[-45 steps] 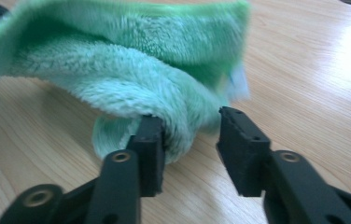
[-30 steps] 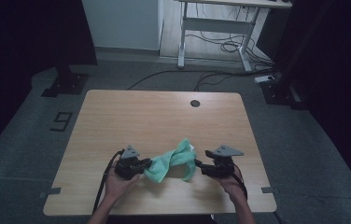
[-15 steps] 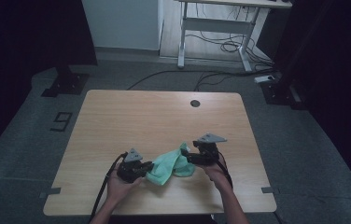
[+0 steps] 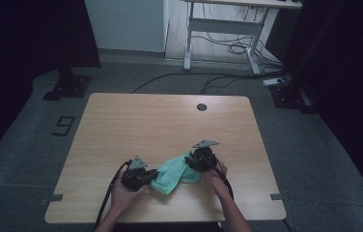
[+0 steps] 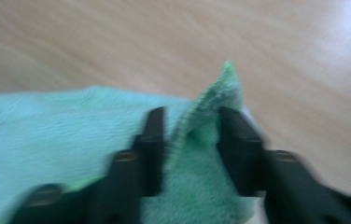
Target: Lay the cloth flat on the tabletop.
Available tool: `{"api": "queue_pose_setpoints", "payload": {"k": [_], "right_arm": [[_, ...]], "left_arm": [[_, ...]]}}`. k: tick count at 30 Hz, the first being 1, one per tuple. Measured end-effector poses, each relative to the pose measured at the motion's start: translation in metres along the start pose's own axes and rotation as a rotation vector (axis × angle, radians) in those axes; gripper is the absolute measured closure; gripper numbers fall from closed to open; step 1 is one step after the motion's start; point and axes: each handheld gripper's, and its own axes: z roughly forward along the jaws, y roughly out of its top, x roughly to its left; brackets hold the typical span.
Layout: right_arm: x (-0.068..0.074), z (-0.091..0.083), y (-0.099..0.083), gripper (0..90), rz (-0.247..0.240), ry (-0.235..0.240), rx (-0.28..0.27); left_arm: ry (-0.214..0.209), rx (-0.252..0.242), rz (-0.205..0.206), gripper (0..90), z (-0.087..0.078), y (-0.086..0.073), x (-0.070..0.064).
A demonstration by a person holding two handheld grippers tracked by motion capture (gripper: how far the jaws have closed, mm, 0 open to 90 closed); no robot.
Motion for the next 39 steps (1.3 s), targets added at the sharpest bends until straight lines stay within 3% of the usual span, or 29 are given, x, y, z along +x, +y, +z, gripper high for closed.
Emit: {"api": "queue_pose_setpoints", "payload": {"k": [2,4,16,17,21,25,26,27,30,32,34,35,37,38,39], "right_arm": [[-0.002,-0.001,-0.002,82.3,0.008,0.032,0.003],[-0.003,-0.004,-0.002,86.3,0.008,0.035,-0.011],[0.003,-0.047,0.022,87.2,-0.018,0.006,-0.189],[0.006,-0.056,0.027,87.1,-0.024,0.004,-0.219],[0.009,-0.067,0.042,87.1,-0.036,0.001,-0.244],[0.004,-0.065,0.066,87.0,-0.03,-0.022,-0.264],[0.001,-0.064,0.073,87.0,-0.027,-0.024,-0.276],[-0.001,-0.063,0.081,87.0,-0.018,-0.025,-0.303],[-0.002,-0.069,0.09,86.9,-0.003,-0.027,-0.381],[-0.001,-0.071,0.085,86.8,-0.015,-0.026,-0.424],[0.0,-0.067,0.069,86.7,-0.019,-0.022,-0.419],[0.0,-0.064,0.058,86.5,-0.012,-0.014,-0.404],[0.001,-0.056,0.032,85.9,0.023,0.004,-0.344],[0.001,-0.052,0.018,85.3,0.036,0.011,-0.311],[0.002,-0.048,0.002,84.2,0.05,0.015,-0.268]], "left_arm": [[0.001,-0.001,0.0,83.0,0.0,0.0,0.0],[0.005,-0.009,-0.001,83.0,-0.001,0.0,0.0],[0.021,-0.075,-0.009,83.1,-0.023,0.022,0.005],[0.023,-0.095,-0.011,83.1,-0.03,0.029,0.005],[0.033,-0.12,-0.014,83.1,-0.041,0.046,0.012],[0.075,-0.154,-0.029,83.1,-0.051,0.072,0.029],[0.075,-0.154,-0.029,83.1,-0.051,0.072,0.029],[0.11,-0.18,-0.028,83.1,-0.059,0.086,0.035],[0.131,-0.223,-0.012,83.1,-0.072,0.096,0.034],[0.133,-0.224,0.01,82.9,-0.074,0.089,0.029],[0.126,-0.218,0.011,82.7,-0.071,0.081,0.026],[0.114,-0.186,0.011,82.7,-0.064,0.06,0.021],[0.09,-0.141,-0.007,82.3,-0.053,0.036,0.017],[0.09,-0.141,-0.007,81.9,-0.053,0.036,0.017],[0.074,-0.095,-0.021,81.2,-0.041,0.014,0.013]]}}
